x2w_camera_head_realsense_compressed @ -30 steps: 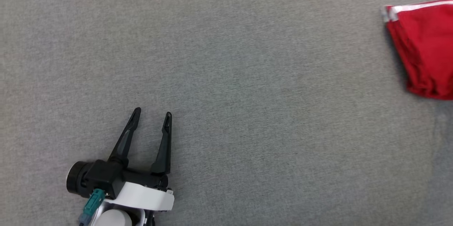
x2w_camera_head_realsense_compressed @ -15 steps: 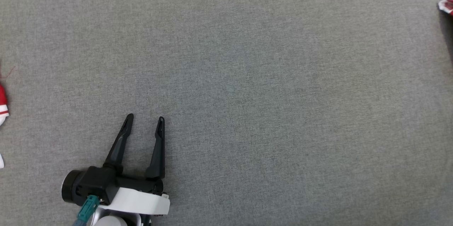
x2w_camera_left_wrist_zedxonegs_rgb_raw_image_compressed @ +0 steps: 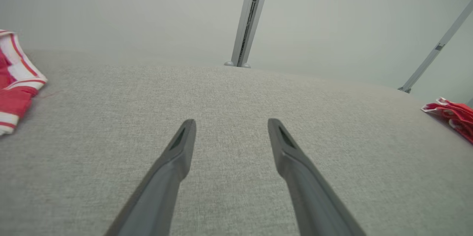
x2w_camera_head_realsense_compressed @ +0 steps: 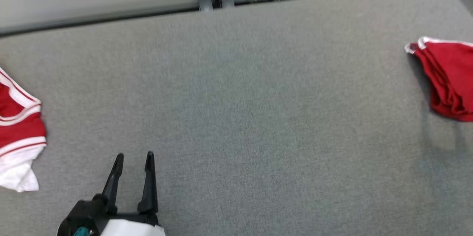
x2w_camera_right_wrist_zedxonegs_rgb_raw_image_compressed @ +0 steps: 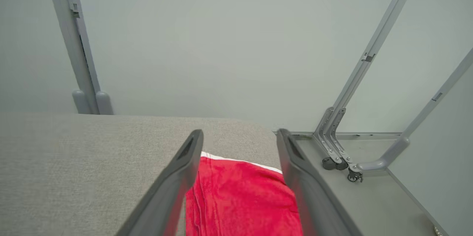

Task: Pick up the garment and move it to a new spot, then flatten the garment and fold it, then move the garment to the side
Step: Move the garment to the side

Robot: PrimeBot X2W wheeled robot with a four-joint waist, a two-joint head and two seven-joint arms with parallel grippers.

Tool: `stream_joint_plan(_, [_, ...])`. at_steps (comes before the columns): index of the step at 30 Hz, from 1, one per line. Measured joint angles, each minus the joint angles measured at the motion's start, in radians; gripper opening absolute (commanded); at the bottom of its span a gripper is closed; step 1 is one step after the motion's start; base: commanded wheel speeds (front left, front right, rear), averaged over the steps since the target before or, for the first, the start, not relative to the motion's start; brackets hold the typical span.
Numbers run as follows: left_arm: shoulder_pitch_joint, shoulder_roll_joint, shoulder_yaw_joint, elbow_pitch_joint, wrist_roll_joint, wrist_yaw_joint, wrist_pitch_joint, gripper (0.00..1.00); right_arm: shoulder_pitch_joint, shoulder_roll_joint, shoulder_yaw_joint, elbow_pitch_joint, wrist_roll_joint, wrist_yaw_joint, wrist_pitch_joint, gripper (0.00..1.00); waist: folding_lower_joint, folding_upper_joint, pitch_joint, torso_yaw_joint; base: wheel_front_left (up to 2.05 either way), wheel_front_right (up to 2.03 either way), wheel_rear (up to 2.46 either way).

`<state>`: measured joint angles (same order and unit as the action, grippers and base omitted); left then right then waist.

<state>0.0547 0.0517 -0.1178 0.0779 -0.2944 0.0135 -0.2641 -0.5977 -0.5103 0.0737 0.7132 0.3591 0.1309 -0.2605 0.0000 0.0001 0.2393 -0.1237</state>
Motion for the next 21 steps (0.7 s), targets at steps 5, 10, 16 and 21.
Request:
stream_joint_plan(5, [0.074,-0.002,0.031,0.003,-0.024,-0.004,0.0,1.0,0.364,0.215,-0.179,-0.314,-0.11,0.0,-0.001,1.0,0.0,0.0,-0.118,0.015,0.0,0.0,0.0])
stream_joint_plan(10, [0.108,-0.003,0.042,0.001,-0.032,-0.003,0.0,1.0,0.569,0.344,-0.201,-0.481,-0.206,0.0,-0.001,1.0,-0.0001,0.0,-0.187,0.04,0.0,0.0,0.0])
stream_joint_plan(16, [0.154,-0.003,0.067,0.012,-0.015,-0.012,0.0,1.0,0.699,0.435,-0.182,-0.579,-0.269,0.0,-0.001,1.0,0.0,0.0,-0.237,0.073,0.0,0.0,0.0])
stream_joint_plan(21, [0.165,-0.002,0.084,0.009,-0.016,-0.011,0.0,1.0,0.733,0.454,-0.147,-0.577,-0.288,0.0,-0.001,1.0,0.0,0.0,-0.248,0.078,0.0,0.0,0.0])
